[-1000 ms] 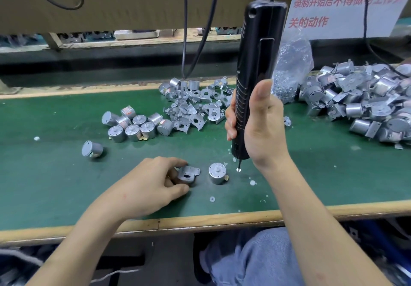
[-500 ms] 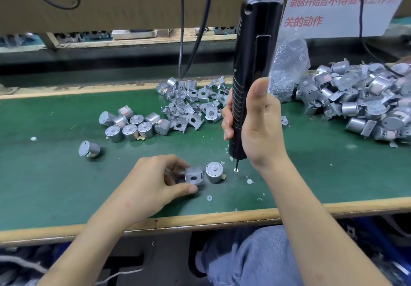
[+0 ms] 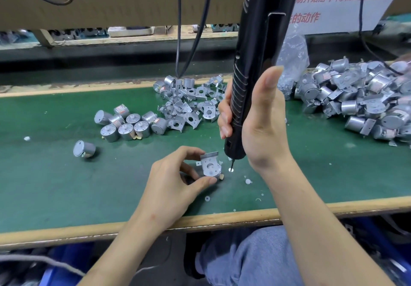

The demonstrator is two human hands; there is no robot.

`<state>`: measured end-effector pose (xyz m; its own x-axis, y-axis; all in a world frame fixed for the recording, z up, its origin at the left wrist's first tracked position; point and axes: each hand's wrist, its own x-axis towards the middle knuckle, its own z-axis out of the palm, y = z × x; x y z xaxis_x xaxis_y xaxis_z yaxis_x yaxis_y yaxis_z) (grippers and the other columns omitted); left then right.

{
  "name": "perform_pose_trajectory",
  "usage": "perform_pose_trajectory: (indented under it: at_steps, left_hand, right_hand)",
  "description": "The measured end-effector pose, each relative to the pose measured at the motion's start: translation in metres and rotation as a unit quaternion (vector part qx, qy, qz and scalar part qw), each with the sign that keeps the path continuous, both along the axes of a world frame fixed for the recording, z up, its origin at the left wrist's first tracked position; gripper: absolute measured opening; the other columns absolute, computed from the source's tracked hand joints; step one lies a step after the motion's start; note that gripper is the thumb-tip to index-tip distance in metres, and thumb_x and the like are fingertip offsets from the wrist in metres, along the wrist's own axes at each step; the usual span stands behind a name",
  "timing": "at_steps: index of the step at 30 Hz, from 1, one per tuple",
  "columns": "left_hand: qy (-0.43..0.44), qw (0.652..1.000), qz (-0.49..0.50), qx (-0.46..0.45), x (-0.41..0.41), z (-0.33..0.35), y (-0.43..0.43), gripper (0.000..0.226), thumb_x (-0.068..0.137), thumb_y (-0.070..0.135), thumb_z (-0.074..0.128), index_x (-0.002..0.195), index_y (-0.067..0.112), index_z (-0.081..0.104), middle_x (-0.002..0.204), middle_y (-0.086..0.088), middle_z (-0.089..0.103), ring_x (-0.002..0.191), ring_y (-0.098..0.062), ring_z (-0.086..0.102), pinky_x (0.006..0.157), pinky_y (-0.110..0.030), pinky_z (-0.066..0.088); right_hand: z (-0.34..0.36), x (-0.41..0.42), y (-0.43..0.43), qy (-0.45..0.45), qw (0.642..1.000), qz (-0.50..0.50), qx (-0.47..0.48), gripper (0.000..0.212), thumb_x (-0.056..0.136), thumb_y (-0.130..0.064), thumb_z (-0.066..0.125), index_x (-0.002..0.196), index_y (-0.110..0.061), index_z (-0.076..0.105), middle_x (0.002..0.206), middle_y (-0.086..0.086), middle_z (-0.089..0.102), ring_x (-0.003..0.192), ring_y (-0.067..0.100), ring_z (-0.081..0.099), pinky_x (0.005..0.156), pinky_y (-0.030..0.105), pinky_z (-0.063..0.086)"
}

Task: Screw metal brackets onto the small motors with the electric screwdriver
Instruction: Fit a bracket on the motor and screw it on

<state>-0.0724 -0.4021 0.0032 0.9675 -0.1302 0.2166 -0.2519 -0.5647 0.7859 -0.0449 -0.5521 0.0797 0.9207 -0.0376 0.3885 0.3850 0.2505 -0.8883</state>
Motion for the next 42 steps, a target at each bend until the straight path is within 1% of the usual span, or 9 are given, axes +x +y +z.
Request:
perform_pose_trajectory:
  at_steps: [4, 8, 15, 17, 24, 29, 36, 40, 42]
  left_hand:
    - [0.003, 1.0, -0.006, 0.001, 0.0, -0.003, -0.001, 0.041, 0.068, 0.026, 0.09, 0.099, 0.032, 0.065, 0.07, 0.025, 0.064, 0.052, 0.004, 0.052, 0.055, -0.006, 0.036]
    - [0.003, 1.0, -0.006, 0.004, 0.0, -0.005, -0.001, 0.041, 0.067, 0.028, 0.09, 0.098, 0.034, 0.064, 0.067, 0.02, 0.065, 0.054, 0.003, 0.052, 0.056, -0.008, 0.036]
    - [-0.005, 1.0, -0.009, 0.009, 0.001, -0.006, -0.003, 0.042, 0.067, 0.028, 0.09, 0.098, 0.034, 0.063, 0.072, 0.023, 0.065, 0.056, 0.005, 0.053, 0.057, -0.006, 0.036]
    - [-0.007, 1.0, -0.009, 0.012, 0.001, -0.007, -0.003, 0.042, 0.067, 0.029, 0.09, 0.098, 0.035, 0.063, 0.073, 0.025, 0.064, 0.057, 0.006, 0.053, 0.058, -0.005, 0.036]
    - [-0.009, 1.0, -0.013, 0.013, 0.002, -0.009, -0.001, 0.041, 0.067, 0.033, 0.088, 0.096, 0.039, 0.06, 0.068, 0.016, 0.065, 0.056, 0.004, 0.052, 0.058, -0.006, 0.036]
    - [-0.009, 1.0, -0.014, 0.014, 0.001, -0.01, 0.001, 0.041, 0.068, 0.034, 0.088, 0.1, 0.036, 0.062, 0.067, 0.014, 0.065, 0.056, 0.003, 0.052, 0.057, -0.008, 0.035]
    - [-0.01, 1.0, -0.012, 0.017, 0.001, -0.01, -0.001, 0.041, 0.068, 0.03, 0.089, 0.101, 0.033, 0.064, 0.067, 0.018, 0.063, 0.058, 0.004, 0.053, 0.058, -0.007, 0.036]
    - [-0.018, 0.999, -0.009, 0.027, 0.001, -0.01, -0.002, 0.043, 0.068, 0.032, 0.088, 0.103, 0.031, 0.064, 0.067, 0.018, 0.063, 0.061, 0.005, 0.055, 0.059, -0.007, 0.036]
    - [-0.023, 0.999, -0.013, 0.027, 0.002, -0.01, -0.003, 0.045, 0.069, 0.031, 0.088, 0.106, 0.031, 0.061, 0.073, 0.023, 0.062, 0.065, 0.003, 0.057, 0.061, -0.006, 0.036]
  right_hand:
    - [-0.001, 0.0, 0.003, -0.002, 1.0, 0.013, 0.011, 0.083, 0.059, -0.091, 0.047, 0.075, -0.01, 0.049, 0.053, 0.001, 0.045, 0.041, 0.019, 0.042, 0.046, 0.035, 0.035]
    - [-0.004, -0.001, 0.008, -0.004, 1.0, 0.025, 0.015, 0.083, 0.06, -0.092, 0.047, 0.074, -0.01, 0.048, 0.053, 0.001, 0.045, 0.041, 0.02, 0.041, 0.046, 0.034, 0.035]
    - [-0.008, 0.001, 0.013, -0.001, 0.999, 0.032, 0.018, 0.083, 0.061, -0.094, 0.047, 0.07, -0.011, 0.043, 0.052, 0.002, 0.044, 0.04, 0.019, 0.04, 0.046, 0.032, 0.035]
    - [-0.01, 0.001, 0.014, 0.0, 0.999, 0.031, 0.019, 0.082, 0.061, -0.094, 0.047, 0.071, -0.012, 0.046, 0.052, 0.0, 0.044, 0.04, 0.019, 0.04, 0.046, 0.032, 0.035]
    - [-0.012, 0.003, 0.016, -0.002, 0.999, 0.037, 0.021, 0.084, 0.061, -0.094, 0.046, 0.071, -0.01, 0.046, 0.052, 0.0, 0.044, 0.04, 0.019, 0.04, 0.045, 0.033, 0.034]
    - [-0.015, 0.003, 0.02, 0.0, 0.999, 0.033, 0.02, 0.084, 0.06, -0.094, 0.046, 0.072, -0.012, 0.047, 0.052, 0.002, 0.045, 0.04, 0.019, 0.04, 0.045, 0.036, 0.033]
    - [-0.018, 0.004, 0.021, 0.002, 0.999, 0.032, 0.021, 0.083, 0.06, -0.095, 0.046, 0.071, -0.013, 0.048, 0.052, 0.0, 0.046, 0.04, 0.019, 0.04, 0.046, 0.034, 0.034]
    - [-0.02, 0.004, 0.021, -0.002, 0.999, 0.041, 0.013, 0.085, 0.06, -0.096, 0.048, 0.069, -0.011, 0.045, 0.052, 0.002, 0.045, 0.039, 0.019, 0.041, 0.043, 0.04, 0.032]
    - [-0.02, 0.004, 0.021, -0.001, 0.999, 0.047, 0.009, 0.093, 0.059, -0.097, 0.05, 0.069, -0.004, 0.039, 0.052, 0.003, 0.044, 0.039, 0.02, 0.04, 0.041, 0.044, 0.03]
